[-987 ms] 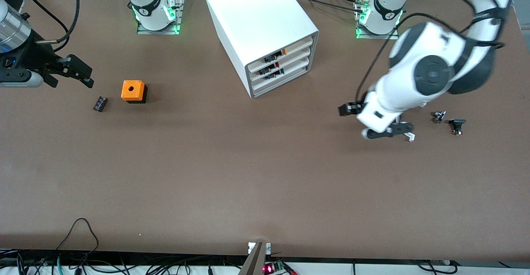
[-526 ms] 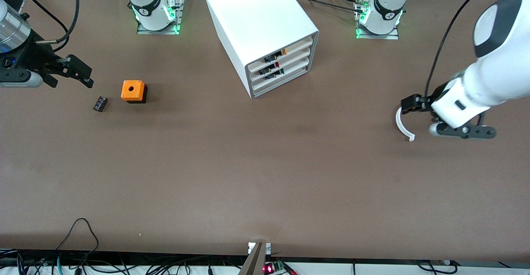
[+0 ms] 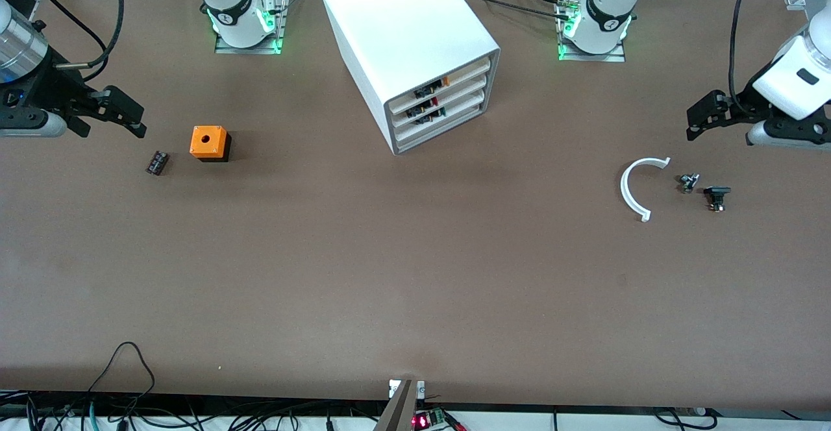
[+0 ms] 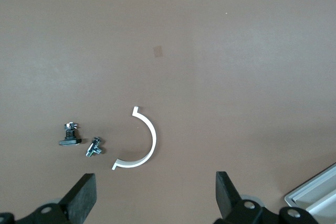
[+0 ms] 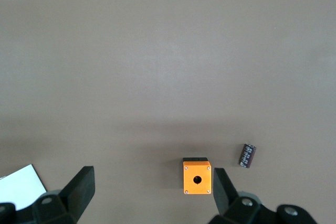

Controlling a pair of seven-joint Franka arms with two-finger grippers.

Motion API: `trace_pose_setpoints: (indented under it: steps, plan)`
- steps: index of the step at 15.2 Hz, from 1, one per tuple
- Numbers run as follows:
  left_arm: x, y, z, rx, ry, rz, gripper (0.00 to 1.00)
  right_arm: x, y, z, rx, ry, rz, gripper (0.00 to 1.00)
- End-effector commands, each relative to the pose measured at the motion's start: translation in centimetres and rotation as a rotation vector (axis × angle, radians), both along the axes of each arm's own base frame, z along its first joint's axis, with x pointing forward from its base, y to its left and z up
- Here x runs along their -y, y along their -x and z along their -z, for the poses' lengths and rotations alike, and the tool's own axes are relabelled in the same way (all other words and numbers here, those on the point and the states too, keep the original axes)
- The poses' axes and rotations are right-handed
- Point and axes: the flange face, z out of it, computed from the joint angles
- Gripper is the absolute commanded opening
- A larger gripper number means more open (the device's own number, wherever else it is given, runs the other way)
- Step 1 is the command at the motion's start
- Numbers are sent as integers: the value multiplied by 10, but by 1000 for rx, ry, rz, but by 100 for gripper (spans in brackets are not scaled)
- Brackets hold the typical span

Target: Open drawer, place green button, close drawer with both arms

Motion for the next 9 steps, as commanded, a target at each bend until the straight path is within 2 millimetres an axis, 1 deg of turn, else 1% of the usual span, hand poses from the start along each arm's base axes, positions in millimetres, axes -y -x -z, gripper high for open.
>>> trace_pose_setpoints:
  steps: [1, 2, 3, 4, 9]
  plan:
    - [8, 5, 3, -10, 7, 28, 100, 1, -4, -6, 2, 4, 12, 100]
    - [10, 4, 4, -39, 5, 30, 100, 1, -4, -6, 2, 4, 12, 100]
    - [10, 5, 1, -57, 4, 30, 100, 1, -4, -6, 2, 4, 12, 100]
    - [7, 7, 2, -78, 3, 27, 100, 1, -4, -6, 2, 4, 12, 100]
    - [5, 7, 1, -76, 5, 21, 100, 0, -4, -6, 3, 5, 23, 100]
